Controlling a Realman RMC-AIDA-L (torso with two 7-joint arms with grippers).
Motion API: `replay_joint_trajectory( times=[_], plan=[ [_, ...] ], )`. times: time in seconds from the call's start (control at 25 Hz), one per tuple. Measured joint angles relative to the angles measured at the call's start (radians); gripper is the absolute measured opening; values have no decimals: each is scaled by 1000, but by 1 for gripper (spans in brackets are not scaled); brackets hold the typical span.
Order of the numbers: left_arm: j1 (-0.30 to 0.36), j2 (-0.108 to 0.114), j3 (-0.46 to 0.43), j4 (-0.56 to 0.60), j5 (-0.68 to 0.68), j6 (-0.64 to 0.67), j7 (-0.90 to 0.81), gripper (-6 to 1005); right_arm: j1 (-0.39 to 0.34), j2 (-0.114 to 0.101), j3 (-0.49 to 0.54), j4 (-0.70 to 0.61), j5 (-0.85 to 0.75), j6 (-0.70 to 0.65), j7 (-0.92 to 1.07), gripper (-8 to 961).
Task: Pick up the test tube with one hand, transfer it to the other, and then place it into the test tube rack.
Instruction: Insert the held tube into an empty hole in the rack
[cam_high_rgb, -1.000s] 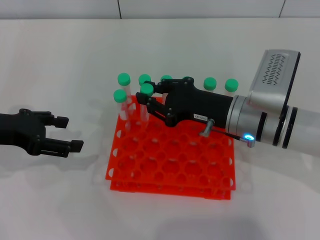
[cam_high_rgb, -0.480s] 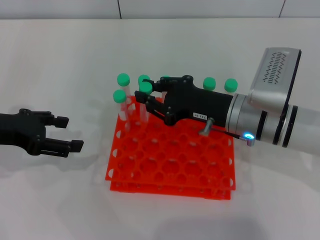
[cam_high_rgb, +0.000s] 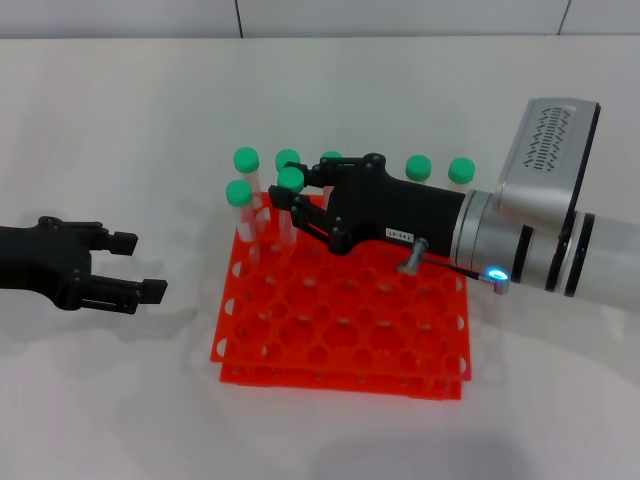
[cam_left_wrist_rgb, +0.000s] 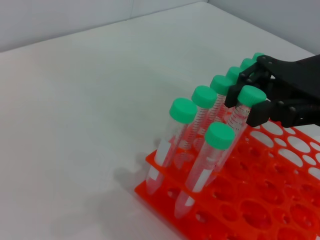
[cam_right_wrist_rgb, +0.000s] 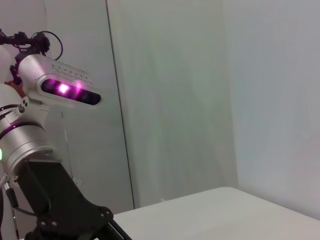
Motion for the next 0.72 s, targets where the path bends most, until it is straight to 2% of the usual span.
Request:
replay_joint_trajectory(
  times=[0.72],
  plan=[
    [0,-1,0,-1,0,0,0,879,3,1,-9,7,0,5,0,285]
  ],
)
